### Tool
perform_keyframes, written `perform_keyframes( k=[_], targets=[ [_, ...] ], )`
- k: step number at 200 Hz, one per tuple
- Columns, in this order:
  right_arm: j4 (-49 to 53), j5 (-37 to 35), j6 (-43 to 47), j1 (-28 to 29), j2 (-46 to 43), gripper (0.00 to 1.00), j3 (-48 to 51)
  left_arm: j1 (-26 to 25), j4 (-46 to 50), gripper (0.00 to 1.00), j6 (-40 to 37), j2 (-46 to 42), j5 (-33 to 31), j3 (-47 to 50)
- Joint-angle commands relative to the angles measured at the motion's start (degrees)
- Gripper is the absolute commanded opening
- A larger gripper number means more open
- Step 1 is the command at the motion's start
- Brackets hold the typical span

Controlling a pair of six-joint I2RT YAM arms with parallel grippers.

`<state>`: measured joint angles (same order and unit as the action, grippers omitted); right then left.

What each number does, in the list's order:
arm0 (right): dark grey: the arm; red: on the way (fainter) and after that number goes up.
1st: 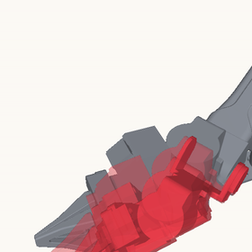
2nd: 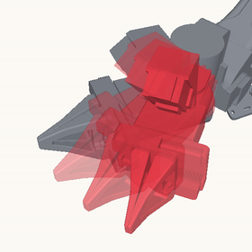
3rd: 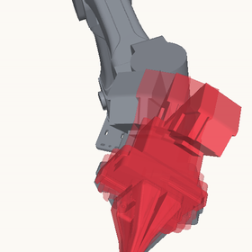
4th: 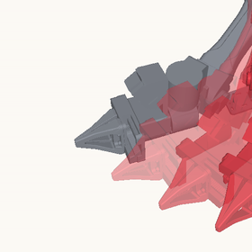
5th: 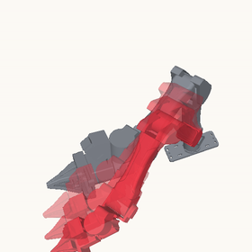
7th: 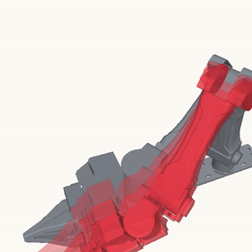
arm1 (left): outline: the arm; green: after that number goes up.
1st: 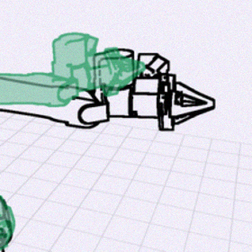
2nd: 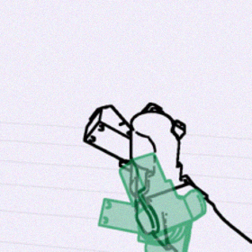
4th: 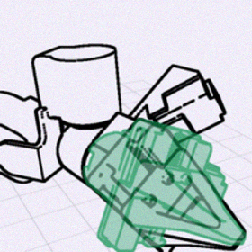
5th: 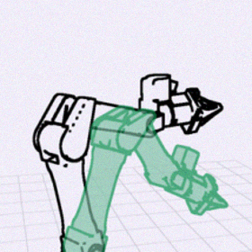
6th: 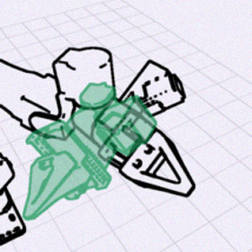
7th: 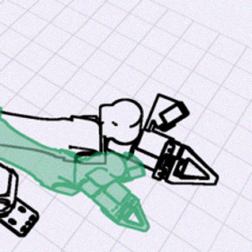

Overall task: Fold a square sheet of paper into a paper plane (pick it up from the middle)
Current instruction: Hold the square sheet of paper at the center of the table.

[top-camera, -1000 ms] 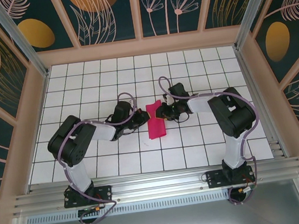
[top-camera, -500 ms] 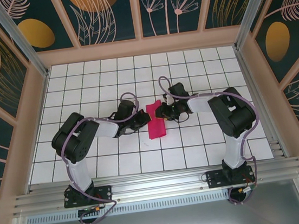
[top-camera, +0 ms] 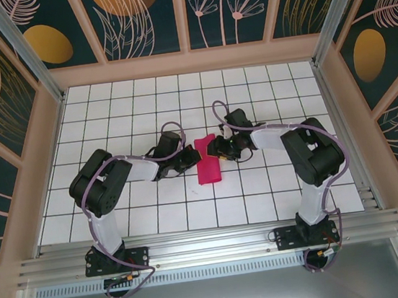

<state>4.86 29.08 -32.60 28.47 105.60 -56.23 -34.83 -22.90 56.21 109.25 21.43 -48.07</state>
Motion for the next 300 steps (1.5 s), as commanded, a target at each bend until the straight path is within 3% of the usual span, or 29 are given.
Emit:
perform_keyframes(
  k=[1,48,90,135,197,300],
  targets=[
    [3.5,-2.5,1.8,0.6,-0.8,0.45,0.2,-0.2,3.0,0.00,-1.3,1.3,-1.3,-0.8],
    [2.2,-4.7,0.8,0.8,0.2,0.35,1.0,-0.2,3.7,0.03,-1.7,-1.5,-1.5,-2.7],
    [0.9,-6.1,-1.4,0.8,0.7,0.32,1.7,-0.2,3.6,0.20,-0.9,-6.2,-5.5,-2.3],
    [0.1,-7.5,-3.9,0.7,1.2,0.32,2.5,-0.1,2.8,0.26,0.6,-9.2,-10.2,0.2],
    [0.8,-9.5,-5.9,0.6,2.7,0.34,2.5,-0.1,2.6,0.29,1.0,-9.5,-11.4,0.9],
    [3.2,-11.9,-5.0,1.2,5.5,0.37,1.3,-0.1,1.8,0.28,0.2,-7.2,-7.2,0.2]
  ],
)
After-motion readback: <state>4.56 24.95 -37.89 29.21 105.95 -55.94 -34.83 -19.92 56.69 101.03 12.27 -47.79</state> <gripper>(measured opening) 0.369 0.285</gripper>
